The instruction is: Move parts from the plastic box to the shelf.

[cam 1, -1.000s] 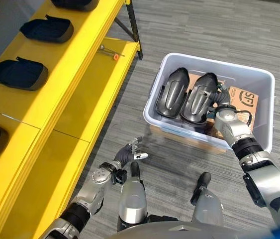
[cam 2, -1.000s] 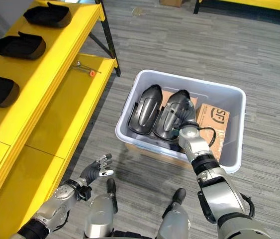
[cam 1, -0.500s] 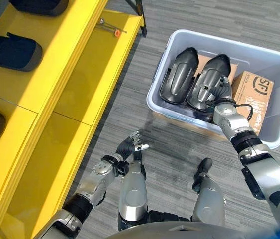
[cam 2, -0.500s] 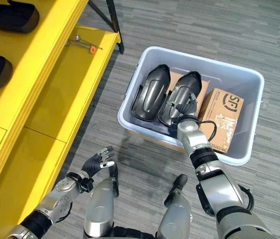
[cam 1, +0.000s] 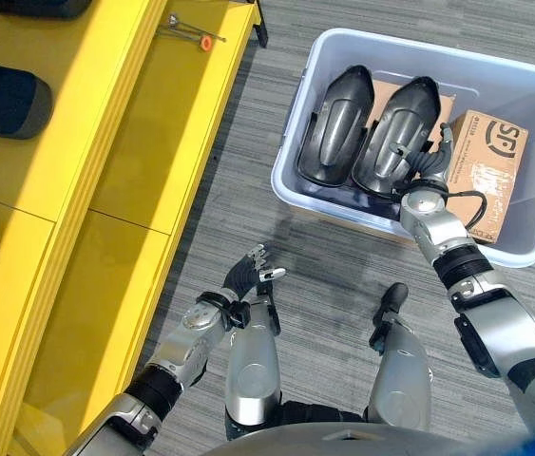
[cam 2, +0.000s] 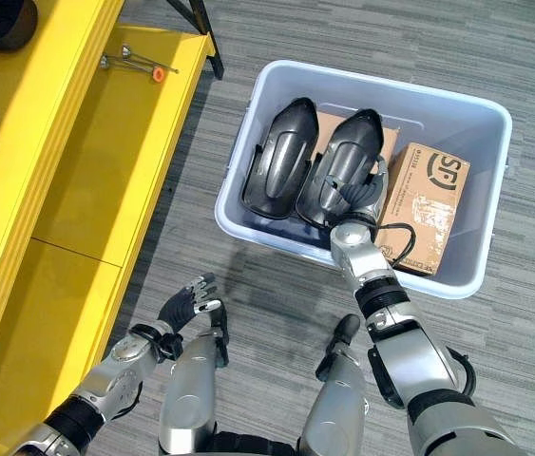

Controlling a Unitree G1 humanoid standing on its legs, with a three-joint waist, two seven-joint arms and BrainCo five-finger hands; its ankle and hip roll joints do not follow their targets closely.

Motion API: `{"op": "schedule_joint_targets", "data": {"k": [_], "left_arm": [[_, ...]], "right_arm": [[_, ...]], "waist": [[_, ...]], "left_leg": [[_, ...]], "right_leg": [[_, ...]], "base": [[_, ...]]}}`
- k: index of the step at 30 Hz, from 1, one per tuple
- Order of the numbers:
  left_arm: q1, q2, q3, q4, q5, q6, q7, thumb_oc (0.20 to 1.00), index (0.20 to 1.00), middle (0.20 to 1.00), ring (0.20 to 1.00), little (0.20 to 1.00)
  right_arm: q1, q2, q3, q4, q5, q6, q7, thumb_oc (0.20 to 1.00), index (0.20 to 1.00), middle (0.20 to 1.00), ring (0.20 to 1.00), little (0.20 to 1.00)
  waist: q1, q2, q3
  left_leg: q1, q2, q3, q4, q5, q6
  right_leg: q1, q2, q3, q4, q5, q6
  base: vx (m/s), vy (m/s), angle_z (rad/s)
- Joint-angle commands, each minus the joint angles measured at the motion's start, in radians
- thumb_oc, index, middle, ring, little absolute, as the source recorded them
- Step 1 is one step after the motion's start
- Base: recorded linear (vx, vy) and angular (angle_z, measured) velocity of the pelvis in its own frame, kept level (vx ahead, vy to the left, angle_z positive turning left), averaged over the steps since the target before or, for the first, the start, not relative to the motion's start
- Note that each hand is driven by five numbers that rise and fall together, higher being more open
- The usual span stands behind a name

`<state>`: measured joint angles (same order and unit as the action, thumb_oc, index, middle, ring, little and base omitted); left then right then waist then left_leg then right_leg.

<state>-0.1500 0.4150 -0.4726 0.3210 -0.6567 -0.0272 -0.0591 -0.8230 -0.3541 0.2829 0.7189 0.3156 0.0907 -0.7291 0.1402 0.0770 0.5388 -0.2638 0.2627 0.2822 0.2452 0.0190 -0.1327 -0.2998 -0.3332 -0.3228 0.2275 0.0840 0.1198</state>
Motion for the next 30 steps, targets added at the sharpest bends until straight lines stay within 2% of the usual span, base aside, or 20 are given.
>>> {"op": "schedule_joint_targets", "data": {"k": [1,3,17,18,19,24,26,28,30], "left_arm": [[0.014,-0.017,-0.057,-0.023,-0.021,-0.018,-0.009,1.000,1.000,1.000,1.000,1.000],[0.010,-0.022,-0.054,-0.013,-0.038,-0.017,-0.003,1.000,1.000,1.000,1.000,1.000],[-0.015,-0.007,-0.058,-0.027,-0.024,0.023,-0.007,1.000,1.000,1.000,1.000,1.000],[-0.016,-0.004,-0.058,-0.030,-0.027,0.025,-0.009,1.000,1.000,1.000,1.000,1.000],[-0.010,-0.004,-0.061,-0.030,-0.024,0.031,-0.010,1.000,1.000,1.000,1.000,1.000],[-0.016,0.004,-0.070,-0.035,-0.032,0.040,-0.009,1.000,1.000,1.000,1.000,1.000],[-0.017,0.005,-0.074,-0.038,-0.033,0.036,-0.014,1.000,1.000,1.000,1.000,1.000],[-0.016,0.008,-0.080,-0.047,-0.035,0.037,-0.010,1.000,1.000,1.000,1.000,1.000],[-0.016,0.012,-0.086,-0.058,-0.040,0.036,-0.001,1.000,1.000,1.000,1.000,1.000]], "right_arm": [[-0.017,-0.020,-0.022,-0.059,-0.032,-0.025,-0.024,1.000,1.000,1.000,1.000,1.000],[-0.011,-0.014,-0.013,-0.045,0.007,-0.005,-0.017,1.000,1.000,1.000,1.000,1.000],[-0.042,-0.014,-0.027,0.084,0.175,-0.012,0.103,1.000,1.000,1.000,1.000,1.000],[-0.046,-0.014,-0.028,0.092,0.174,-0.009,0.123,1.000,1.000,1.000,1.000,1.000],[-0.048,-0.015,-0.022,0.109,0.152,-0.019,0.132,1.000,1.000,1.000,1.000,1.000],[-0.104,-0.031,-0.005,0.159,0.148,-0.004,0.180,1.000,1.000,1.000,1.000,1.000],[-0.127,-0.034,0.002,0.181,0.163,-0.002,0.172,1.000,1.000,1.000,1.000,1.000],[-0.143,-0.037,0.000,0.200,0.225,0.015,0.126,1.000,1.000,1.000,1.000,1.000],[-0.155,-0.040,-0.014,0.228,0.262,0.002,0.087,1.000,1.000,1.000,1.000,1.000]], "waist": [[0.014,0.012,-0.019],[0.013,0.012,-0.019],[0.023,0.024,-0.019],[0.024,0.025,-0.019],[0.027,0.027,-0.019],[0.038,0.035,-0.019],[0.044,0.038,-0.019],[0.048,0.040,-0.019],[0.050,0.044,-0.019]], "left_leg": [[-0.029,0.001,0.051,-0.008,0.021,0.036],[-0.030,0.000,0.053,-0.010,0.022,0.036],[-0.072,-0.002,0.047,0.001,0.020,0.036],[-0.077,-0.002,0.044,0.006,0.019,0.036],[-0.067,-0.004,0.032,0.019,-0.004,0.024],[-0.088,-0.002,0.025,0.032,-0.007,0.023],[-0.096,-0.002,0.022,0.038,-0.009,0.023],[-0.102,-0.002,0.021,0.041,-0.010,0.023],[-0.110,-0.002,0.020,0.043,-0.010,0.022]], "right_leg": [[-0.017,-0.073,-0.065,0.145,-0.086,0.052],[-0.024,-0.074,-0.064,0.144,-0.083,0.053],[-0.070,-0.081,-0.066,0.162,-0.082,0.053],[-0.076,-0.082,-0.066,0.167,-0.083,0.052],[-0.067,-0.088,-0.056,0.183,-0.106,0.067],[-0.085,-0.096,-0.059,0.199,-0.108,0.064],[-0.093,-0.100,-0.062,0.206,-0.109,0.064],[-0.097,-0.104,-0.064,0.212,-0.110,0.063],[-0.105,-0.105,-0.063,0.217,-0.111,0.063]], "base": [[-0.01,0.013,-0.08],[0.00,0.005,-0.04],[0.00,0.000,0.00],[0.09,-0.005,0.01],[0.09,-0.004,0.01],[0.03,-0.003,0.04],[0.00,0.000,0.00],[0.02,0.012,0.04],[0.02,0.013,0.05]]}}
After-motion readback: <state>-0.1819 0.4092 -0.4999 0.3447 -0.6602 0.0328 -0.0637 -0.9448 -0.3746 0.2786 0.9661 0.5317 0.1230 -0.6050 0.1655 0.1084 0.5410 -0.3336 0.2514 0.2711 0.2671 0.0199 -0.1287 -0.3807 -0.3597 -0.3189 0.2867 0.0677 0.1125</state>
